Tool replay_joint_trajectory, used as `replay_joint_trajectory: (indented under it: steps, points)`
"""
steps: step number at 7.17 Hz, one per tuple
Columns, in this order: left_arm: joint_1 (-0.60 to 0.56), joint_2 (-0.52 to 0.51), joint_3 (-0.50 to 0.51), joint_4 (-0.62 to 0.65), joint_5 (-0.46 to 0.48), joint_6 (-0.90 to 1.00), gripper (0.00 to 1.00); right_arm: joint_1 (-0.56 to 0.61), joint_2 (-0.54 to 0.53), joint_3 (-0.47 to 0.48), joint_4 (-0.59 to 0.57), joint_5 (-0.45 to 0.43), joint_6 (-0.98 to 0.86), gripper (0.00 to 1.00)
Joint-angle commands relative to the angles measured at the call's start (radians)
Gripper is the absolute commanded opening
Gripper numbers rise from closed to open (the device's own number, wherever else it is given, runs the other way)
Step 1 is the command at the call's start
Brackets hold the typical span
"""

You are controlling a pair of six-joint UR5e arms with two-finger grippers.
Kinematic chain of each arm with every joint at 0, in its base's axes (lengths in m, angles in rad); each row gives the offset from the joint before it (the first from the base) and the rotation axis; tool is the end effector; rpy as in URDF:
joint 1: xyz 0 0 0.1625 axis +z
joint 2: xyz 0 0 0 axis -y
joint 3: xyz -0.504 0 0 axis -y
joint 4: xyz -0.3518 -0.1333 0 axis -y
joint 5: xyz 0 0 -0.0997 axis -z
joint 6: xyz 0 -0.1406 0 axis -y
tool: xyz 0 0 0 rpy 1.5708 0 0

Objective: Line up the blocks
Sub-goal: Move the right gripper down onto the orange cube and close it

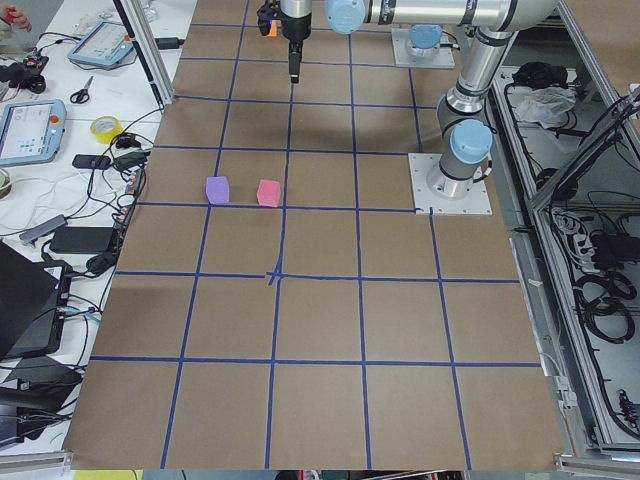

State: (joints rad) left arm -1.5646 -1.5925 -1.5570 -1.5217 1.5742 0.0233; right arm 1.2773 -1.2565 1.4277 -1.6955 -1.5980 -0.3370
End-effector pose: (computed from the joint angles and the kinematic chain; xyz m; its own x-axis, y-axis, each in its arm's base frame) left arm -0.1299 -0.4689 0.5272 -0.9998 0.0169 -0.0044 0.0171 0.9990 -0.0411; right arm -0.0483 -0.6075 0.4368 -0.9990 -0.0444 0.0103 -0.0438 0.9976 0.0528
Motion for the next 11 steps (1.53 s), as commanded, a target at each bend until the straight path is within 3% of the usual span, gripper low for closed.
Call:
replay_joint_trajectory:
  steps: [1, 2, 6, 11]
  points:
    - [0.0, -0.007, 0.0, 0.0, 0.0, 0.001, 1.0, -0.044, 0.086, 0.007, -0.039, -0.007, -0.082, 0.96]
    - [0.0, -0.009, 0.0, 0.002, 0.0, 0.003, 1.0, -0.044, 0.121, 0.007, -0.047, 0.009, -0.054, 0.95]
    - [-0.002, -0.012, -0.011, 0.012, 0.001, 0.001, 1.0, -0.032, 0.293, 0.008, -0.278, 0.013, 0.03, 0.95]
    - [-0.002, -0.011, -0.014, 0.015, 0.001, 0.001, 1.0, -0.009, 0.316, 0.008, -0.314, 0.036, 0.075, 0.94]
